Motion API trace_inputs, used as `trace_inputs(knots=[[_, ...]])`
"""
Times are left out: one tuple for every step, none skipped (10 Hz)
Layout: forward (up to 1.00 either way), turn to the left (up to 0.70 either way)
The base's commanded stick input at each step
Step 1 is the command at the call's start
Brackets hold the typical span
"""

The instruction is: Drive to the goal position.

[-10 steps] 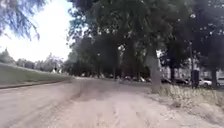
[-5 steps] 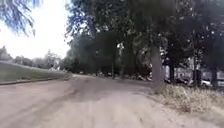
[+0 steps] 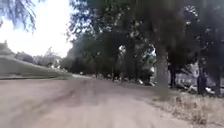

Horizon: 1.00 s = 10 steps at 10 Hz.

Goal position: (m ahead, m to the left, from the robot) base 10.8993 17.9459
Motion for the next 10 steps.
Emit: trace_inputs(knots=[[0.7,0.0],[0.7,0.0],[0.7,0.0],[0.7,0.0],[0.7,0.0],[0.7,0.33],[0.7,0.33],[0.7,0.19],[0.7,0.06],[0.7,0.0]])
